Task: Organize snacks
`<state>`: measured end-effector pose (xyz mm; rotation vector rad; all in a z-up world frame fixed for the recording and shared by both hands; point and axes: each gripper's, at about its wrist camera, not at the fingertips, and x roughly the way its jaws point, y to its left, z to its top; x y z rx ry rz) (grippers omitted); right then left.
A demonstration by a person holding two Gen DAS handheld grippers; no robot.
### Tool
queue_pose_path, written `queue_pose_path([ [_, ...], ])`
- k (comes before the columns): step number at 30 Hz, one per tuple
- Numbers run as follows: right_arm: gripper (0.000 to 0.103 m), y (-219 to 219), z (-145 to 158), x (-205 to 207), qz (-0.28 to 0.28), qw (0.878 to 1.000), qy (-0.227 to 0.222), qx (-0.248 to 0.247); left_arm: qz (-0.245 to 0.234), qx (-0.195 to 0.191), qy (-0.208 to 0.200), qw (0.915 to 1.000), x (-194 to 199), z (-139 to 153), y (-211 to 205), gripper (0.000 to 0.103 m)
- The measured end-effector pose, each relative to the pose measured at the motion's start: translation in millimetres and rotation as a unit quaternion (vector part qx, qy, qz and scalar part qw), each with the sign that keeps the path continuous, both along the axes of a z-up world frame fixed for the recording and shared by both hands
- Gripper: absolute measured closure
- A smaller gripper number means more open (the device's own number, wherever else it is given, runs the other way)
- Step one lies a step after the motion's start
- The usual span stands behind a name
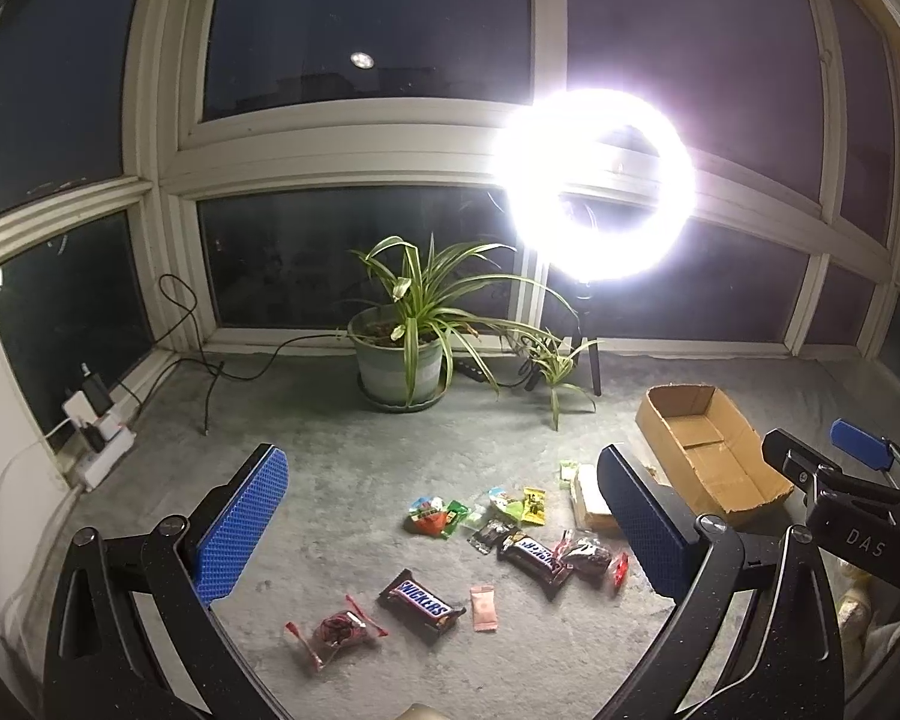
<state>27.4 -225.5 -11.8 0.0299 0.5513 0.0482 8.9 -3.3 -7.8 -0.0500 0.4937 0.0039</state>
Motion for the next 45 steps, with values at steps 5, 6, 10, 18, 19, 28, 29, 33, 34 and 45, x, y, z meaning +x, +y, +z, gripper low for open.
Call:
queue_pose_path([
  [5,0.008,0.0,0.0,0.2,0.001,1.0,0.001,0.0,-0.001,-0.001,0.001,1.0,0.9,0.3,-1.1,0.001],
  [6,0.008,0.2,-0.6,0.6,0.002,1.0,0.002,0.0,-0.001,-0.002,0.001,1.0,1.2,0.3,-1.6,0.001],
  [10,0.008,1.5,-5.9,-1.7,0.003,1.0,0.002,-0.001,-0.001,-0.003,0.001,1.0,0.6,-0.3,-2.7,0.001],
  [18,0.008,2.6,-6.3,-2.5,0.002,1.0,0.002,0.0,-0.001,-0.004,0.003,1.0,-0.8,-0.5,-0.9,0.001],
  [19,0.008,2.5,-6.2,-2.4,0.003,1.0,0.002,0.0,-0.001,-0.005,0.003,1.0,-1.1,-0.5,-0.5,0.001],
  [28,0.008,2.5,-7.3,-2.5,0.003,1.0,0.003,0.001,-0.003,-0.006,0.005,1.0,-0.1,-0.3,1.9,0.001],
  [29,0.008,2.8,-7.8,-2.6,0.004,1.0,0.004,0.001,-0.003,-0.006,0.005,1.0,0.3,-0.3,2.2,0.001],
  [33,0.008,3.3,-9.0,-2.9,0.004,1.0,0.005,0.001,-0.003,-0.006,0.007,1.0,1.1,-0.5,1.2,0.001],
  [34,0.008,3.3,-8.8,-2.7,0.004,1.0,0.005,0.0,-0.003,-0.006,0.007,1.0,1.2,-0.5,1.4,0.001],
  [45,0.008,4.7,-12.2,0.0,0.003,1.0,0.016,0.005,-0.007,-0.009,0.012,0.9999,3.3,-5.0,1.0,0.001],
])
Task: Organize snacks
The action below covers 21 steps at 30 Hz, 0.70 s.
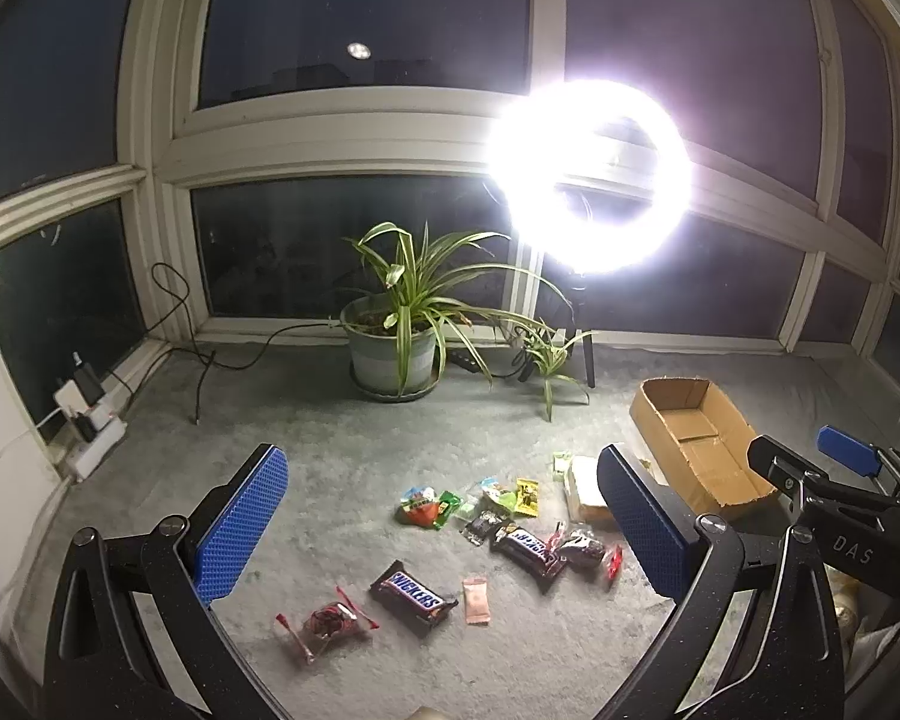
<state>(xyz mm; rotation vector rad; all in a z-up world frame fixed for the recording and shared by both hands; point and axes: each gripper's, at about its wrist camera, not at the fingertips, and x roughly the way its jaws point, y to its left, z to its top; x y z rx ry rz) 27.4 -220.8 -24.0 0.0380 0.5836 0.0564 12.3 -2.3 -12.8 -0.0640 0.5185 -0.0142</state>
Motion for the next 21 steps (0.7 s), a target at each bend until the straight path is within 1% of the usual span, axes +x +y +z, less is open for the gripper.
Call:
queue_pose_path([
  [7,0.008,-0.6,-5.1,3.3,0.007,1.0,0.01,0.0,-0.003,0.002,0.009,1.0,2.4,-7.3,0.9,0.001],
  [11,0.008,-7.6,-9.0,0.5,0.043,0.999,-0.007,0.032,-0.006,0.012,0.016,0.9998,3.9,-15.7,9.5,0.001],
  [13,0.008,-10.0,-12.3,0.0,0.049,0.998,-0.006,0.041,0.0,0.008,0.023,0.9997,5.6,-21.9,20.1,0.001],
  [17,0.008,-9.6,-19.7,3.8,0.046,0.998,0.01,0.035,0.009,-0.016,0.045,0.9988,10.2,-38.7,48.2,0.001],
  [21,0.008,-6.9,-29.8,10.0,0.044,0.998,0.037,0.02,0.026,0.001,0.059,0.9979,10.9,-54.0,64.6,0.001],
])
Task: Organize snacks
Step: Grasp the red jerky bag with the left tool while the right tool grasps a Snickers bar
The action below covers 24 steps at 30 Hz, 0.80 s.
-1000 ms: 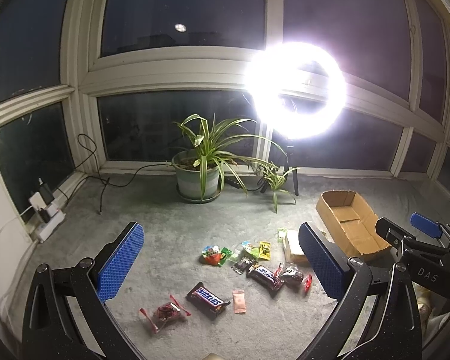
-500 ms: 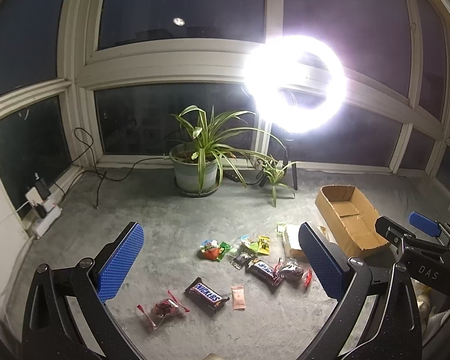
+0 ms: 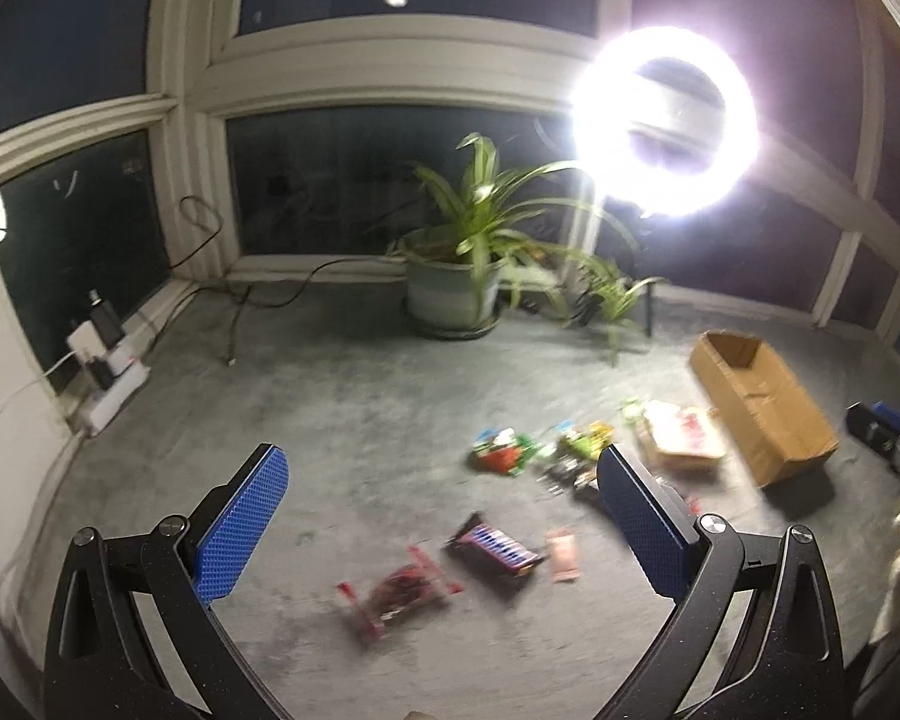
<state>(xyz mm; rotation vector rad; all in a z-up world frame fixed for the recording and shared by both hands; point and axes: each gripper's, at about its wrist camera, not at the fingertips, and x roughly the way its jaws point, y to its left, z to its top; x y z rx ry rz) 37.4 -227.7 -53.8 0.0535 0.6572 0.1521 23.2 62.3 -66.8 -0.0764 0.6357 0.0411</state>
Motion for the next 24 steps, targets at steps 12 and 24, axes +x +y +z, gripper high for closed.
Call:
queue_pose_path([
  [12,0.009,23.6,-34.2,18.6,0.04,0.998,0.047,-0.007,-0.001,-0.048,0.091,0.9947,-2.8,-60.3,38.4,0.039],
  [24,0.038,79.1,-94.6,41.1,0.12,0.984,0.133,-0.016,-0.026,-0.049,0.146,0.9878,-5.9,-98.4,42.9,0.047],
])
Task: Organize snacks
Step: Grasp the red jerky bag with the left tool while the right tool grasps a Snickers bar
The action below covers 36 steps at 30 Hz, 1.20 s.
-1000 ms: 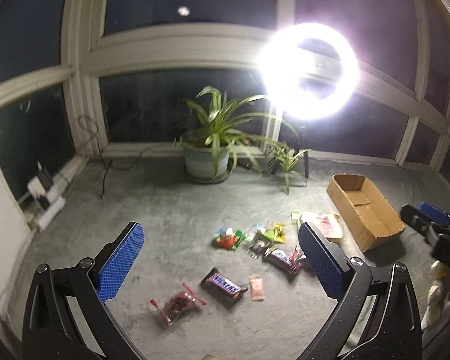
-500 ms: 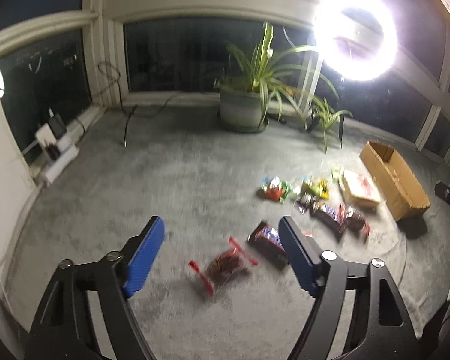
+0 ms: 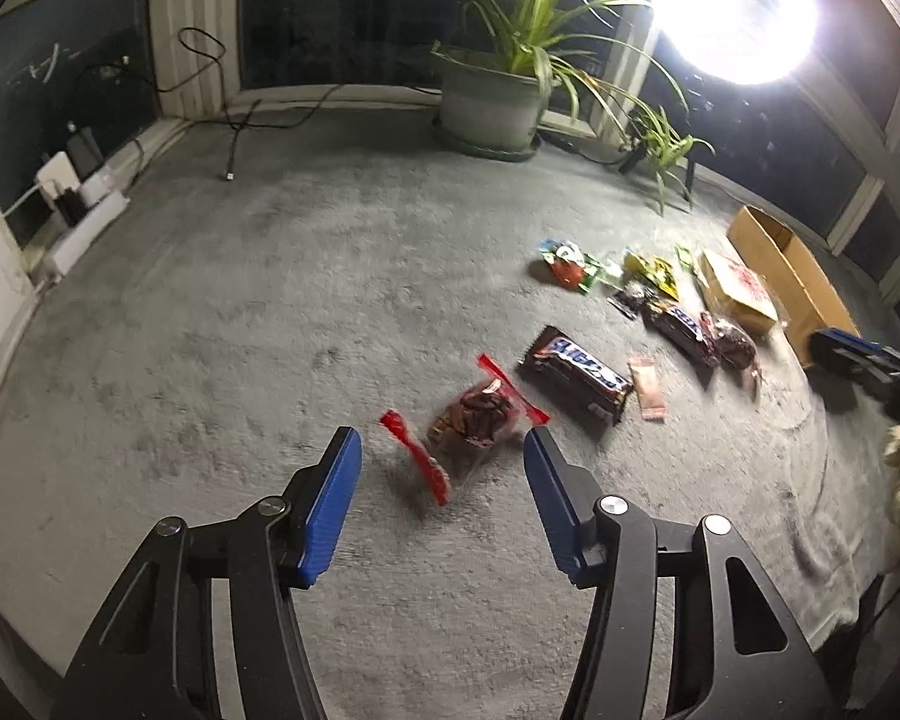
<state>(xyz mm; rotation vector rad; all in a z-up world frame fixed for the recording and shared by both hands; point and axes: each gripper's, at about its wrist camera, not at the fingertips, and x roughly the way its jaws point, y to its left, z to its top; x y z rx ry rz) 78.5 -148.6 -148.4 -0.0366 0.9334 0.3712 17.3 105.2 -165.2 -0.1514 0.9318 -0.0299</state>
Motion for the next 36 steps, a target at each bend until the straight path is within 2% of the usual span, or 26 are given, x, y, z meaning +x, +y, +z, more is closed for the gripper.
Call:
queue_pose_path([
  [7,0.046,19.0,-27.0,16.5,0.007,0.998,0.057,0.021,-0.04,-0.026,0.0,0.9988,6.9,-4.7,-18.2,0.047],
  [10,0.046,24.0,-28.8,18.0,0.01,0.998,0.058,0.018,-0.054,-0.03,0.0,0.9981,11.4,-6.2,-25.6,0.047],
  [15,0.046,38.3,-25.7,21.5,0.038,0.997,0.061,0.027,-0.058,-0.016,-0.004,0.9982,20.5,-8.5,-16.6,0.047],
  [18,0.047,54.1,-28.5,27.1,0.065,0.995,0.071,0.033,-0.085,0.002,0.02,0.9962,29.4,-17.7,-8.6,0.047],
  [20,0.051,63.5,-32.9,32.7,0.079,0.993,0.083,0.041,-0.096,0.025,0.021,0.9949,30.4,-20.0,-5.9,0.048],
  [23,0.051,77.8,-38.6,39.1,0.096,0.99,0.093,0.043,-0.124,0.037,0.028,0.9912,33.6,-23.9,-6.9,0.048],
  [31,0.051,104.8,-58.1,50.9,0.135,0.984,0.113,0.016,-0.145,0.033,0.037,0.9882,49.8,-36.8,-6.5,0.048],
  [36,0.056,112.8,-68.8,56.0,0.144,0.983,0.117,-0.002,-0.145,0.033,0.039,0.9881,55.5,-43.6,-7.7,0.05],
])
